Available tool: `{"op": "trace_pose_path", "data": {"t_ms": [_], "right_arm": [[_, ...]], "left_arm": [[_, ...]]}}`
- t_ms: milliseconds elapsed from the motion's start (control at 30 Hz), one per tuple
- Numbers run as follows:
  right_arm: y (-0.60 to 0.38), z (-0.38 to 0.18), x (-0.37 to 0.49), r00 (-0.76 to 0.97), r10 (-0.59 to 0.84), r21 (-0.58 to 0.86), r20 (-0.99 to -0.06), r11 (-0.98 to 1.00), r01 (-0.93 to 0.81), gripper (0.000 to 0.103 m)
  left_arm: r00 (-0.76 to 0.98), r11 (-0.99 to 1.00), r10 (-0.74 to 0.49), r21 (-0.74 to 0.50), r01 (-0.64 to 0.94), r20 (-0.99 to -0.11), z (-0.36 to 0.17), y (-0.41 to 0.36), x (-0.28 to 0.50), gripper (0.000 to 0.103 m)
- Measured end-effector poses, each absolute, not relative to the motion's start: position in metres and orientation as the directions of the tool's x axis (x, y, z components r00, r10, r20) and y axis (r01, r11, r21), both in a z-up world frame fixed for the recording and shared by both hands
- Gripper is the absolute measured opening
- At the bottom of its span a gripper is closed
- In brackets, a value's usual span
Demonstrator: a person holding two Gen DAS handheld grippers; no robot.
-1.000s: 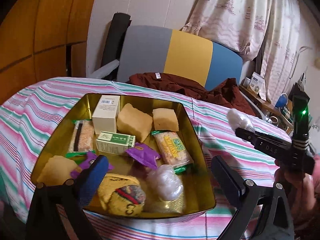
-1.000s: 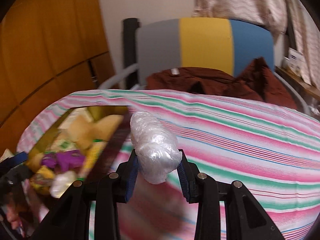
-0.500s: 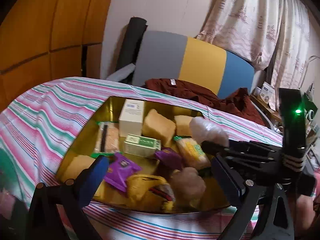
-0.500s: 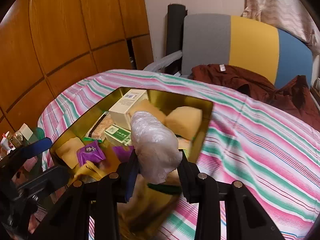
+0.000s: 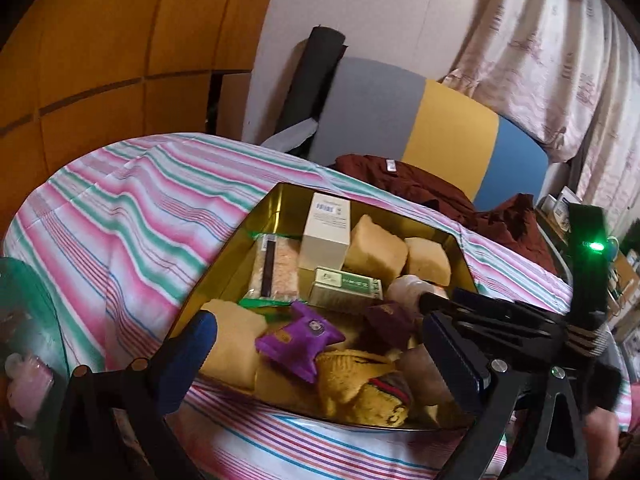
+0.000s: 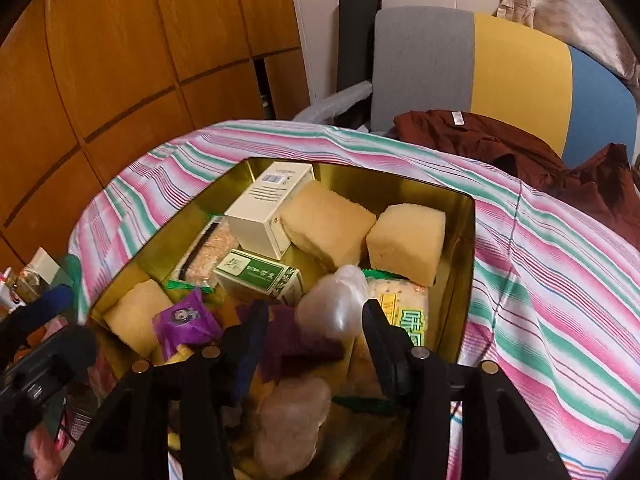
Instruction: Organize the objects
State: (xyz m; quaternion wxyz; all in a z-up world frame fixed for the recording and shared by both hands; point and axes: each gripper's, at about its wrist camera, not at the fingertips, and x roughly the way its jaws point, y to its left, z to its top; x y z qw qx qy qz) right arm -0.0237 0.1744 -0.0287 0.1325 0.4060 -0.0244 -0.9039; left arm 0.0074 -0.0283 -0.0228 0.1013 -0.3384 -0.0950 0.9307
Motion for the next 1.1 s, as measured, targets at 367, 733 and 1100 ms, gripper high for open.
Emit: {"op": "trace_pose_path", "data": {"t_ms": [367,733,1100], "right_arm": [[0.179,-0.033,0.001,-0.565,-0.217,0.146,-0.796,-0.975,0.168,0.049],[0.151,-0.039,0.013,-0.523,-0.195,0.076,-0.83,-0.968,0.24,0.044],[0.146,-0.021,0.009,-0.606,-0.192,0.067,-0.772,-0.973,0.223,0.046]], "left_arm": [[-0.768,-0.984,0.154,-0.169,-0.06,-0.621,-0.022,-0.023,0.006,0.103],[-0.768,-0.996,0.031,-0.087,0.033,-0.64,-0.019,-0.032,0.003,0.103],[-0.787,-0.991,-0.008,-0.103,0.09,-0.617,-0.013,-0.043,0.007,0.103]]}}
